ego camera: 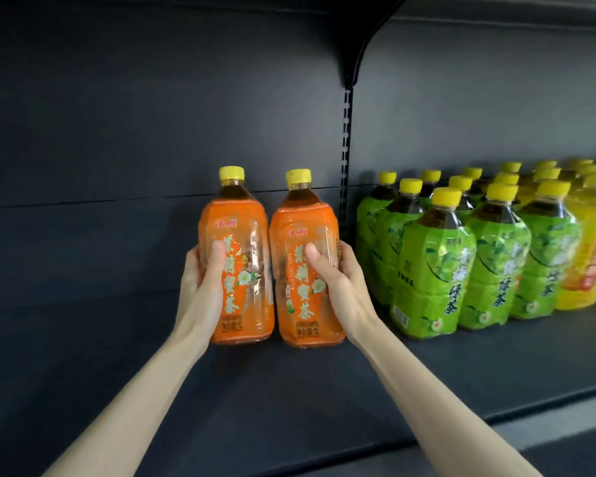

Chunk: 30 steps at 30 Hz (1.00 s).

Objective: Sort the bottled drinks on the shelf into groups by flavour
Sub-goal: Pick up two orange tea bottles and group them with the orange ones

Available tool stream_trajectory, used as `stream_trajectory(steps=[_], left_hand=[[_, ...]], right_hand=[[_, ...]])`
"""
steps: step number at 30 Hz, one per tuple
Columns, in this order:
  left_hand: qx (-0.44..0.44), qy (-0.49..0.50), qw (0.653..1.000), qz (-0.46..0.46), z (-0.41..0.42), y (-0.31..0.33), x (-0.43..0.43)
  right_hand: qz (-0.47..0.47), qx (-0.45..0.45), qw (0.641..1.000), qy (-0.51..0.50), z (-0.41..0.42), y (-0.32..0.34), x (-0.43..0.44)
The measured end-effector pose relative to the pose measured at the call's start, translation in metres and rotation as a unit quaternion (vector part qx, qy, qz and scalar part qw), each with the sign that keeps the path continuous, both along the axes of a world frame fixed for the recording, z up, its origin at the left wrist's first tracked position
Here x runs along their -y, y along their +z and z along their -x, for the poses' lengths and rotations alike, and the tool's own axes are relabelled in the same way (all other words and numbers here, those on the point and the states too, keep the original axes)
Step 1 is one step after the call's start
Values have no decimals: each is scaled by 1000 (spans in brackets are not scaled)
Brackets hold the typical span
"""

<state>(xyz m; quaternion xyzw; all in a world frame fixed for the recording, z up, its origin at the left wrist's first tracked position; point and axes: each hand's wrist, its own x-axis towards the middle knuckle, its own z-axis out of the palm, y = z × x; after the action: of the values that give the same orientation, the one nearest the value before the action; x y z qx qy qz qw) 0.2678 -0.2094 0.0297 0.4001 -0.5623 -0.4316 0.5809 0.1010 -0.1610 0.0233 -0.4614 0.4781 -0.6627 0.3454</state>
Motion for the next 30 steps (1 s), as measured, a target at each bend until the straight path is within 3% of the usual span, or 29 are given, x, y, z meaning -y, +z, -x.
stream_trajectory(steps=[9, 20, 30], left_hand=[[-65, -53, 994, 68, 77, 40, -129], [-73, -188, 977, 66, 290, 29, -299], [-53, -225, 969, 91, 458, 37, -319]], right_hand=[[108, -37, 989, -90, 78, 39, -139], [97, -55, 968, -226, 277, 31, -342], [110, -51, 953, -277, 432, 31, -384]])
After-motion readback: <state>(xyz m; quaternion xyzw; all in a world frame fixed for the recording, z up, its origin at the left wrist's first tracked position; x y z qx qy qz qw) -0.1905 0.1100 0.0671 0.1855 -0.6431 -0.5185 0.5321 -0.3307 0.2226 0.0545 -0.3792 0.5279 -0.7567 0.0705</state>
